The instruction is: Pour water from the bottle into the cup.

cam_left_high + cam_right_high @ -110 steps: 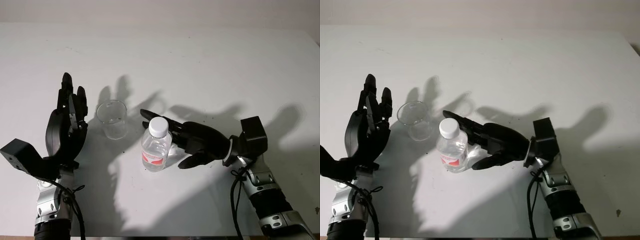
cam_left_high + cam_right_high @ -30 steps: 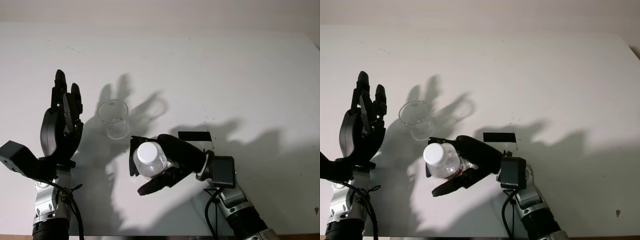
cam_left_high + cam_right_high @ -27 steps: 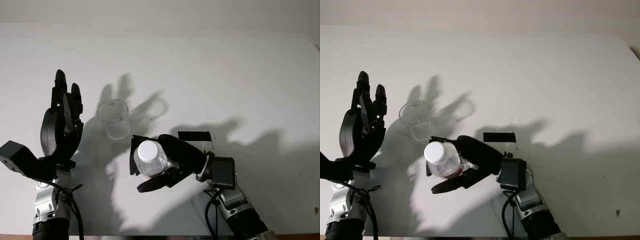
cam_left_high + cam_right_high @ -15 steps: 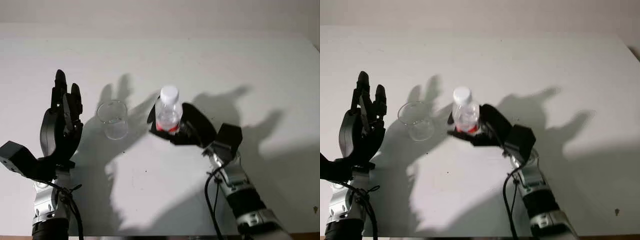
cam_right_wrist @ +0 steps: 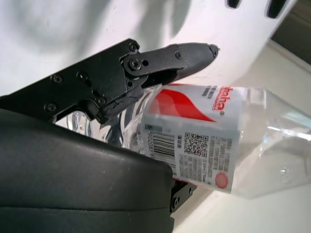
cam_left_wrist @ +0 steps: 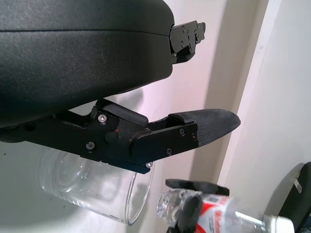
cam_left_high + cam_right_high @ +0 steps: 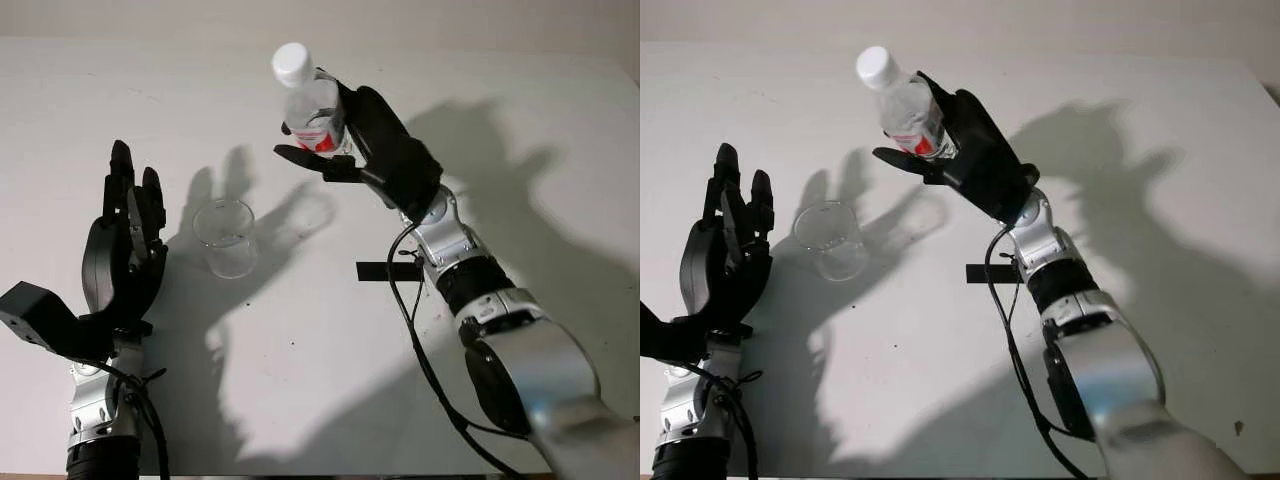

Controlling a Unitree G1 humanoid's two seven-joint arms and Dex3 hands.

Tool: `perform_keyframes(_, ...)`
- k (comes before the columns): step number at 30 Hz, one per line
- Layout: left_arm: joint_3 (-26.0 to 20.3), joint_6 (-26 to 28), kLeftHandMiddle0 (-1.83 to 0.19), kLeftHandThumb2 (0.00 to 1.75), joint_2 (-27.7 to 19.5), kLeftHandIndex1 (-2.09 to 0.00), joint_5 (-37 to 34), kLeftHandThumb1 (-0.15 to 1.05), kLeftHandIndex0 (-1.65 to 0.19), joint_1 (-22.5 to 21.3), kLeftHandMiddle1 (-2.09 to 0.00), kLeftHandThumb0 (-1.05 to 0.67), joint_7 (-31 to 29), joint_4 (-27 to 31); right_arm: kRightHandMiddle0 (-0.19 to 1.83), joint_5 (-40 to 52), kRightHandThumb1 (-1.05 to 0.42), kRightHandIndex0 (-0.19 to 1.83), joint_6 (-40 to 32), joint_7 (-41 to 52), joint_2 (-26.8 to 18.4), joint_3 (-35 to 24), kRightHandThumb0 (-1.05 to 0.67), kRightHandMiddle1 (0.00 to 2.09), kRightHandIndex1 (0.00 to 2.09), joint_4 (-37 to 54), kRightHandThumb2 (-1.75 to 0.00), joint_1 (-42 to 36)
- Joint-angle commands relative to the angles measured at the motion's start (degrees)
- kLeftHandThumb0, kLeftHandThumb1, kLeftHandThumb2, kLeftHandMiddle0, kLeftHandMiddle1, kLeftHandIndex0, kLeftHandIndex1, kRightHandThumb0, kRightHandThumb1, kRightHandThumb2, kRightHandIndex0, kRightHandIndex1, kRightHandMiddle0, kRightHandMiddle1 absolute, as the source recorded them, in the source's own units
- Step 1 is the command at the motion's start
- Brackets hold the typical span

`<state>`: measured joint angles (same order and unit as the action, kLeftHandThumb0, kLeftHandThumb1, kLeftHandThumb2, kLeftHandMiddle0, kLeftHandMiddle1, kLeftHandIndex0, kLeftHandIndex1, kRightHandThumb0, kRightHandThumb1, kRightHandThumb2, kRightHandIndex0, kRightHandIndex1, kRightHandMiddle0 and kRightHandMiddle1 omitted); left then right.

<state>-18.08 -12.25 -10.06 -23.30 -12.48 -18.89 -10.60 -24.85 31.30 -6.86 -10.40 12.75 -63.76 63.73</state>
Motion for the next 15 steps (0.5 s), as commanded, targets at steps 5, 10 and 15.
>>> perform_keyframes(5,0.23,-0.22,0.19,0.64,0.28,0.0,0.38,1.05,0.19,0.56,0.0,-0.68,0.42,0.47,0.92,-14.6,-1.05,1.15,-0.8,-16.43,-1.7,10.64,-0.39,2.09,2.09,-5.31,-0.21,7.42)
perform_keyframes(10,0.18,-0.37,0.19,0.63,0.19,0.0,0.2,1.05,0.19,0.76,0.0,-0.67,0.42,0.41,0.92,-21.45,-1.05,1.22,-2.09,-25.37,-2.81,16.31,-0.39,2.09,2.09,-7.86,-0.17,10.14)
perform_keyframes(15,0.0,-0.86,0.19,0.63,0.25,0.0,-0.37,1.05,0.19,0.76,0.0,-0.67,-0.32,-0.09,0.88,-26.02,-1.05,1.19,-4.84,-29.8,-4.26,20.68,-0.39,2.09,2.09,-9.5,-0.21,12.65)
